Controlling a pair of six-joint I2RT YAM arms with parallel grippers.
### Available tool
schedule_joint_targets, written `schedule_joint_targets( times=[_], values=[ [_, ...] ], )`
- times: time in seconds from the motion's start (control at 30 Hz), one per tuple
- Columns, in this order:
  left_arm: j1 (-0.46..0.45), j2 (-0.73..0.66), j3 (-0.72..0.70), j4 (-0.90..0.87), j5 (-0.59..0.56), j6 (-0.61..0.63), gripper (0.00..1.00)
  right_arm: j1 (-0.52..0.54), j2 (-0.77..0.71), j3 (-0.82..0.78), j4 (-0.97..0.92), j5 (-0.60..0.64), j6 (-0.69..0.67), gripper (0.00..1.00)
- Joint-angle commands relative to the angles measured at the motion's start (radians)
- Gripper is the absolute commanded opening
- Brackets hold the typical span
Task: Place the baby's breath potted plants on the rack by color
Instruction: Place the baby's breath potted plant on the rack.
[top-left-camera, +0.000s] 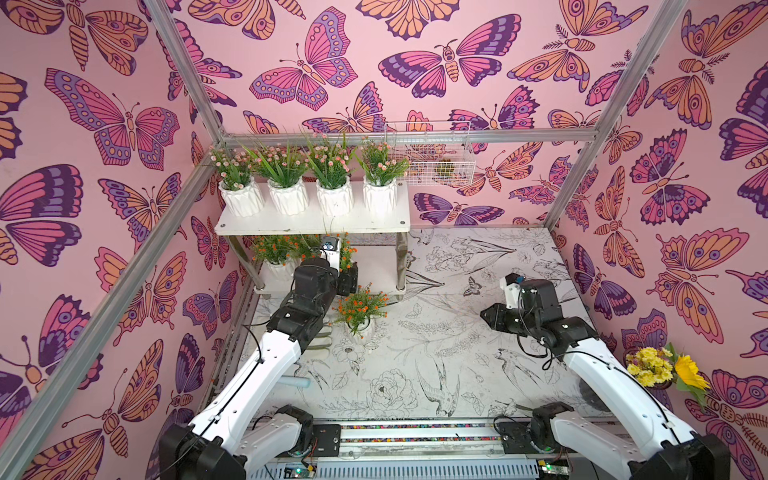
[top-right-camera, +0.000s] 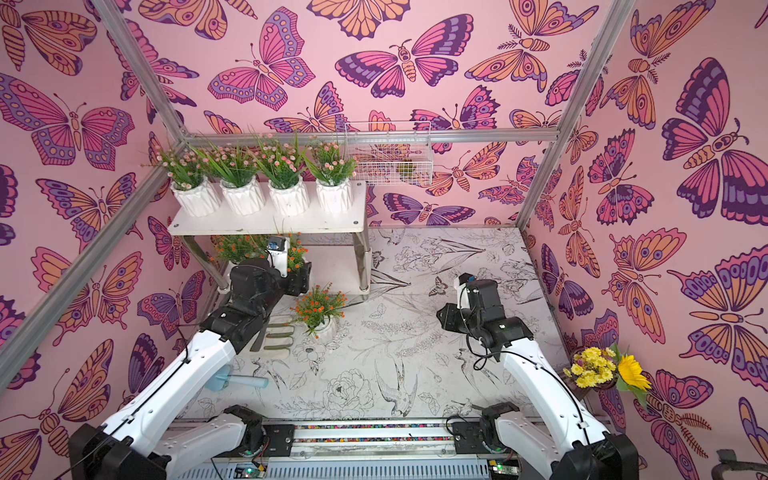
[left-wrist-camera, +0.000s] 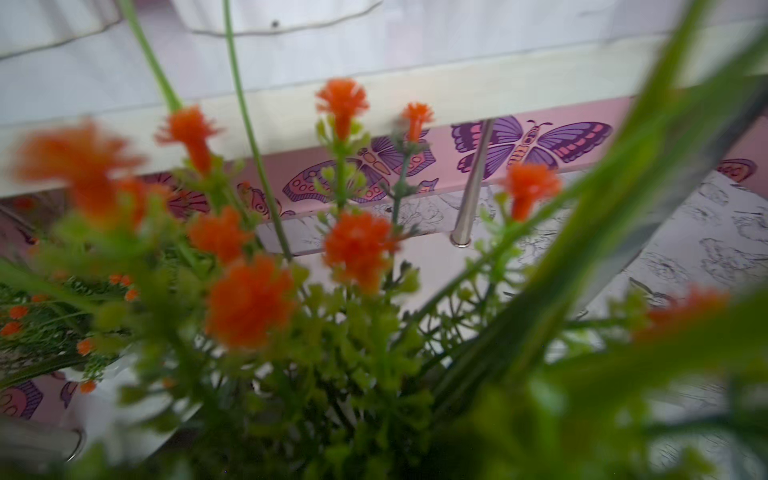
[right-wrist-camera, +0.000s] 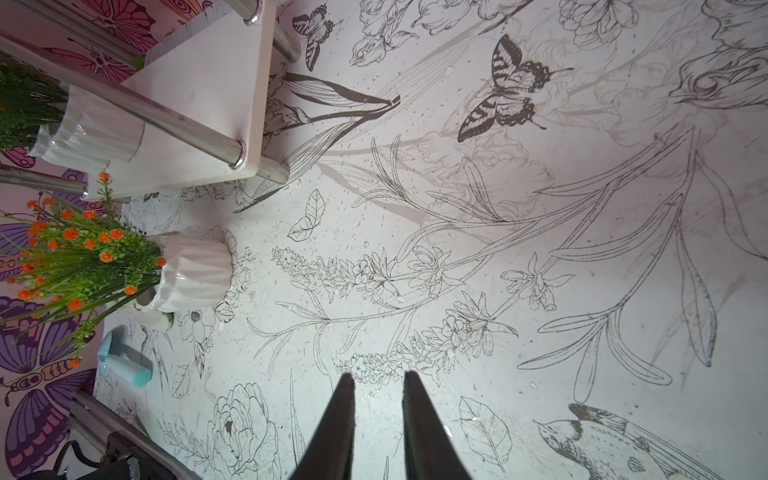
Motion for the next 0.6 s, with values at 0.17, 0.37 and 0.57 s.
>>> schedule_joint_targets(
  times=[0.17, 0.37, 0.57],
  values=[
    [0.090, 0.053, -0.072, 0.156, -0.098, -0.052, 0.70, -0.006, -0.007, -0.023, 0.023, -0.031, 0.009, 0.23],
    [0.120, 0.086, -0.113, 0.203, -0.151, -0.078, 0.69, -0.006, -0.009, -0.030, 0.032, -0.032, 0.012, 0.23],
    [0.128, 0.118, -0.141, 0.265, -0.118, -0.102, 0.69, -0.005, -0.001, -0.033, 0.039, -0.038, 0.012, 0.23]
  ],
)
